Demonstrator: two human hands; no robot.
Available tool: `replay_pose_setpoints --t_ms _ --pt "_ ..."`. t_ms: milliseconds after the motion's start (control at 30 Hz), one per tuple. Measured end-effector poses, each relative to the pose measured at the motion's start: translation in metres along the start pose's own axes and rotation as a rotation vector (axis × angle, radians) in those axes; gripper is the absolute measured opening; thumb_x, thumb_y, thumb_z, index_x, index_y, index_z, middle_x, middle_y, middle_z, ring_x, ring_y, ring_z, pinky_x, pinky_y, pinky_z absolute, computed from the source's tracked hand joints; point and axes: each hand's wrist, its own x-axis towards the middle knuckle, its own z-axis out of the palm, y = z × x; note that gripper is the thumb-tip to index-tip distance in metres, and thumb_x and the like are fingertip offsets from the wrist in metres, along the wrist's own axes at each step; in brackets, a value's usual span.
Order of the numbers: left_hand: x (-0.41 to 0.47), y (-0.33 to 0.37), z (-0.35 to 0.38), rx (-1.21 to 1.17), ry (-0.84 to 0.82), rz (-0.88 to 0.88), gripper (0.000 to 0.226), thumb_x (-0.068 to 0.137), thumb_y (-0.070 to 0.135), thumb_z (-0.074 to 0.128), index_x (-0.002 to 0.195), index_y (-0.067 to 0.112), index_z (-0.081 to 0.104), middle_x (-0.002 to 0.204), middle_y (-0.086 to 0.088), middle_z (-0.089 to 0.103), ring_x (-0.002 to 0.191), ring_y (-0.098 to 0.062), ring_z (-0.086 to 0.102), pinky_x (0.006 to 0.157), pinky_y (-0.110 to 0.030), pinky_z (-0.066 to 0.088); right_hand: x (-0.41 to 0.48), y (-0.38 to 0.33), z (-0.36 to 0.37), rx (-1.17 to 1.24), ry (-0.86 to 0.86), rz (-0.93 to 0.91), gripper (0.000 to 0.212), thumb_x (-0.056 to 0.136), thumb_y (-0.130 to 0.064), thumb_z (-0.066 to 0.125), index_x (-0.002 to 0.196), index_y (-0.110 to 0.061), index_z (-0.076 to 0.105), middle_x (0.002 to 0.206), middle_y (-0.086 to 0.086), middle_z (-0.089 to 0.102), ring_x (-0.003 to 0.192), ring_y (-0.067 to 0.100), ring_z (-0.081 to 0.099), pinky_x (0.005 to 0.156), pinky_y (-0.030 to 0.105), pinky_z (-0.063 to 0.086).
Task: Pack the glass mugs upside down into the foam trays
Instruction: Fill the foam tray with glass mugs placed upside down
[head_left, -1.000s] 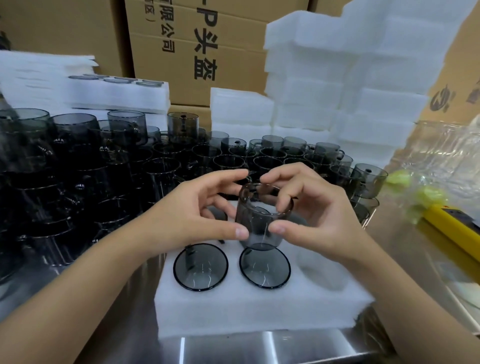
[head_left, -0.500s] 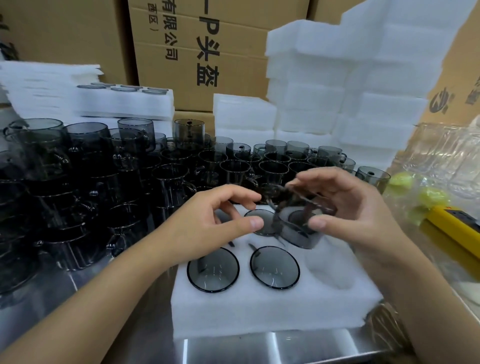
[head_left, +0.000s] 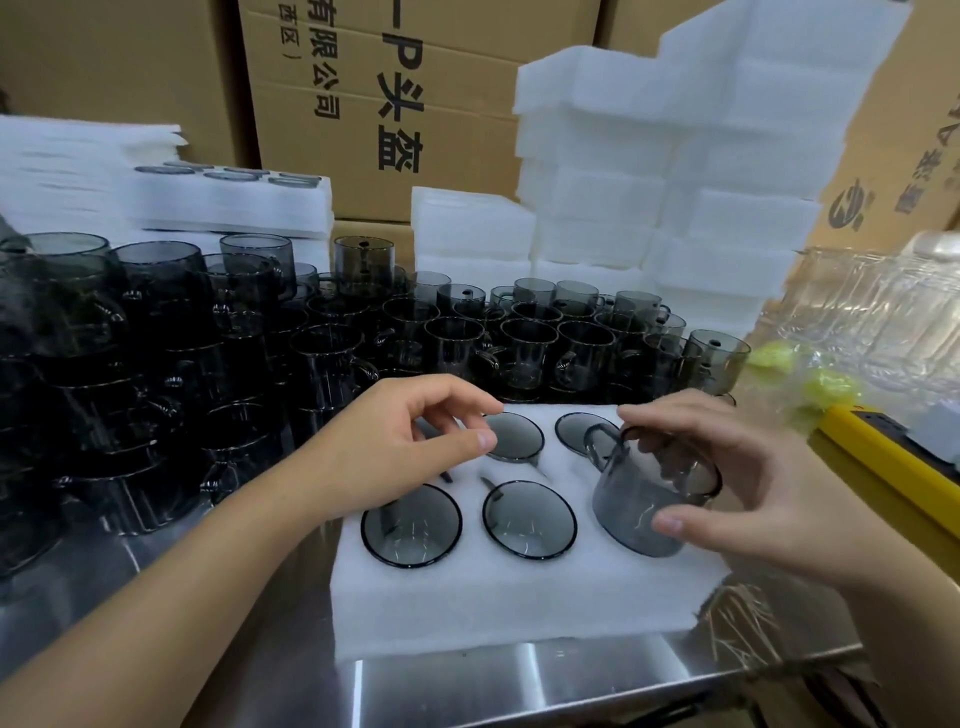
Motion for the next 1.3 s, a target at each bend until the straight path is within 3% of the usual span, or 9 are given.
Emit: replay_pose_setpoints --t_ms 200,333,567,767,967,1300 --pt "0.000 0.001 0.001 -0.027 -0.011 0.005 0.031 0.077 0.034 0.064 0.107 0.039 0.062 0.092 0.016 0.068 0.075 0.002 0.059 0.062 -0.013 0.047 0.004 -0.007 0.002 -0.146 -0.108 0.071 0.063 0.065 -0.043 0.077 0.123 -0.049 0.055 0.111 -0.012 0.056 0.109 0.010 0.055 0.093 0.015 0.039" --pt "0.000 0.001 0.001 -0.034 -0.019 0.010 0.034 0.077 0.032 0.064 0.110 0.040 0.059 0.091 0.016 0.069 0.075 0.002 0.059 0.060 -0.010 0.044 0.008 -0.014 0.001 -0.235 -0.208 0.118 0.059 0.070 -0.043 0.080 0.124 -0.046 0.056 0.110 -0.019 0.053 0.112 0.002 0.050 0.091 0.005 0.031" --pt "-0.001 0.002 0.001 -0.039 -0.021 0.017 0.033 0.078 0.031 0.065 0.110 0.039 0.060 0.092 0.016 0.068 0.076 0.001 0.060 0.059 -0.009 0.044 0.020 -0.031 -0.011 -0.473 -0.430 0.272 0.069 0.059 -0.072 0.063 0.124 -0.064 0.040 0.111 -0.031 0.042 0.106 -0.012 0.045 0.086 0.004 0.032" --pt "-0.002 0.001 0.000 -0.024 -0.029 0.026 0.030 0.086 0.020 0.068 0.110 0.038 0.061 0.094 0.016 0.068 0.079 0.000 0.061 0.060 -0.010 0.045 0.025 -0.034 -0.013 -0.529 -0.467 0.271 0.071 0.057 -0.072 0.065 0.124 -0.062 0.043 0.110 -0.029 0.045 0.103 -0.011 0.047 0.084 0.013 0.038" --pt "-0.002 0.003 0.001 -0.023 -0.024 0.030 0.035 0.086 0.020 0.068 0.112 0.040 0.057 0.092 0.019 0.067 0.077 0.001 0.060 0.062 -0.009 0.044 0.024 -0.033 -0.010 -0.558 -0.467 0.244 0.075 0.057 -0.069 0.069 0.126 -0.058 0.043 0.109 -0.036 0.043 0.104 -0.014 0.044 0.081 0.002 0.031" --pt "-0.003 0.003 0.002 -0.018 -0.019 0.026 0.033 0.085 0.021 0.068 0.112 0.039 0.059 0.093 0.017 0.068 0.079 -0.001 0.061 0.060 -0.009 0.046 0.029 -0.032 -0.010 -0.532 -0.472 0.264 0.074 0.055 -0.067 0.072 0.124 -0.057 0.048 0.105 -0.029 0.046 0.098 -0.010 0.046 0.078 0.005 0.034"
